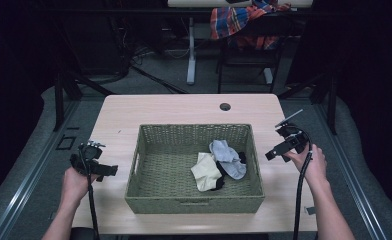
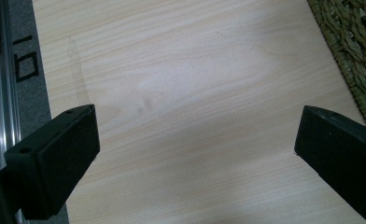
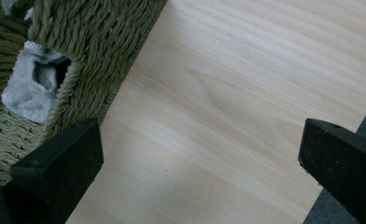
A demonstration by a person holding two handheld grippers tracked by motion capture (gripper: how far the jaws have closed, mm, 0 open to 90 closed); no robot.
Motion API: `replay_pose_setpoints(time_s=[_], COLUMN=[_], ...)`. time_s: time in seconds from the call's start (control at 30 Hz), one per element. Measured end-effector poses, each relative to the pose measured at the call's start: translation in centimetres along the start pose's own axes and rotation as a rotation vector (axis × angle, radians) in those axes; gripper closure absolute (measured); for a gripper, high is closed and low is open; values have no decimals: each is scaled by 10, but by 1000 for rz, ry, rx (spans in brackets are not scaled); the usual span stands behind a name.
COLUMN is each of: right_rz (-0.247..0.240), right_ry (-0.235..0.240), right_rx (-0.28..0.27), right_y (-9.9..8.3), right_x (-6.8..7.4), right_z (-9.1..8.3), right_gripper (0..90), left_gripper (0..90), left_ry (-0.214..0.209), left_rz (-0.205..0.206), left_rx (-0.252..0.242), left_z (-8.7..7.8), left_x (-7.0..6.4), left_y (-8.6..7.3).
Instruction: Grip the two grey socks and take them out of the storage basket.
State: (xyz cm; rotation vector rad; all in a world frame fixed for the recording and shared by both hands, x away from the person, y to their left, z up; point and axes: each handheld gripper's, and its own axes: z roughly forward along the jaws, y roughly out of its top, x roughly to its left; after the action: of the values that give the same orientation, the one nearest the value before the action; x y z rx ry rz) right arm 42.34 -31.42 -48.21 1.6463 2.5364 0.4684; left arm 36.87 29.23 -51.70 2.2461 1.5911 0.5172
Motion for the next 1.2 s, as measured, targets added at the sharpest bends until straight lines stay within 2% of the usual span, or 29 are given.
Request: replay_pose_setpoints(time_s=[0.2, 0.33, 0.47, 0.7, 0.97, 1.2], right_rz=[-29, -39, -62, -31, -33, -37], right_ry=[2, -9, -4, 19, 17, 36], right_rx=[22, 3, 15, -13, -23, -45], right_y=[2, 4, 6, 6, 9, 13], right_x=[0, 3, 3, 0, 5, 9], right_z=[-2, -4, -7, -19, -31, -42], right_gripper=[0, 0, 0, 0, 0, 0], left_gripper=[2, 2, 2, 2, 2, 2], left_ry=[-5, -9, -21, -21, -16, -19], left_rz=[-1, -5, -14, -12, -4, -8], left_rx=[0, 2, 1, 0, 2, 2], left_z=[1, 1, 3, 2, 2, 2], left_x=[0, 1, 0, 0, -1, -2], left_y=[0, -1, 1, 1, 1, 2])
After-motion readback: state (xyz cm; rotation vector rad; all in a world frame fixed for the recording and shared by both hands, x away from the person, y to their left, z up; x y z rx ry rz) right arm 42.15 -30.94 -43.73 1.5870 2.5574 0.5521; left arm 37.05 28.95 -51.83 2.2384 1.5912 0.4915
